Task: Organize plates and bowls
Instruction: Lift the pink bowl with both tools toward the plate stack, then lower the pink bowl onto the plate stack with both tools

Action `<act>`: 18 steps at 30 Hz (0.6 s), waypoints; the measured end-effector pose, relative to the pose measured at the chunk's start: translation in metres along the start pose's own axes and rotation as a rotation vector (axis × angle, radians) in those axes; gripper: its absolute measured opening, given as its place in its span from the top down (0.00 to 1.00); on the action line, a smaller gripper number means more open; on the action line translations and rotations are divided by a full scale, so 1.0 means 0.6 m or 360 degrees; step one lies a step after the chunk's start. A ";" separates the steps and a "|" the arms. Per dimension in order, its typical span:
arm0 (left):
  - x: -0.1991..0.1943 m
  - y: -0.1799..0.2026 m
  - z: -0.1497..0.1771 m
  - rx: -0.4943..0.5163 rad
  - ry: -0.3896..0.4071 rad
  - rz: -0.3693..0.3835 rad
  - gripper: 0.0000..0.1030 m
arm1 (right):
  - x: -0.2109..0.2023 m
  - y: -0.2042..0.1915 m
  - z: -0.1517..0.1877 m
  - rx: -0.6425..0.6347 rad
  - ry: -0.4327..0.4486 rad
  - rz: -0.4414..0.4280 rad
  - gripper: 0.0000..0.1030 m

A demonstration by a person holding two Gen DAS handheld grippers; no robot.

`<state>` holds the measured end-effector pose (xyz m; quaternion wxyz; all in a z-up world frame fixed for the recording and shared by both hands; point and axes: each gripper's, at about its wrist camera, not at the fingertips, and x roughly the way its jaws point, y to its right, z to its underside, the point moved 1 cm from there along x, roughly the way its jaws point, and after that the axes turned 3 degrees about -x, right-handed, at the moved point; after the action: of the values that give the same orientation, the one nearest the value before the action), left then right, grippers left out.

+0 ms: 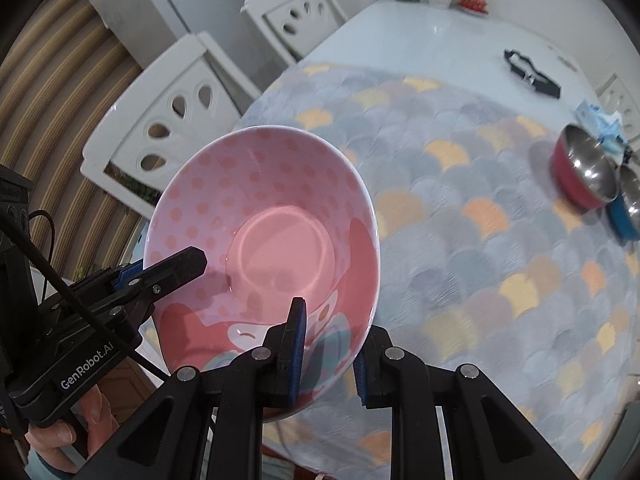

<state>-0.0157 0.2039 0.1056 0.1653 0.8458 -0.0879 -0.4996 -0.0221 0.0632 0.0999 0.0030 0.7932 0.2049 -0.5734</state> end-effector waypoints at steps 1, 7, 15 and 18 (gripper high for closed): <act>0.003 -0.008 0.004 -0.0003 -0.0013 -0.0004 0.86 | 0.009 -0.006 0.003 0.0007 -0.0021 -0.0004 0.81; 0.014 -0.039 0.019 -0.0024 -0.0064 -0.0002 0.87 | 0.045 -0.016 0.012 0.0047 -0.0120 -0.0020 0.80; 0.033 -0.060 0.028 -0.0026 -0.0117 0.0013 0.88 | 0.076 -0.019 0.014 0.0099 -0.0183 -0.0005 0.80; 0.038 -0.065 0.031 -0.0019 -0.0136 0.0016 0.88 | 0.083 -0.017 0.013 0.0122 -0.0195 0.0004 0.80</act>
<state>-0.0217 0.2292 0.0642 0.1690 0.8223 -0.0960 -0.5349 -0.0196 0.0867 0.0540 -0.0141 0.7565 0.1813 -0.6282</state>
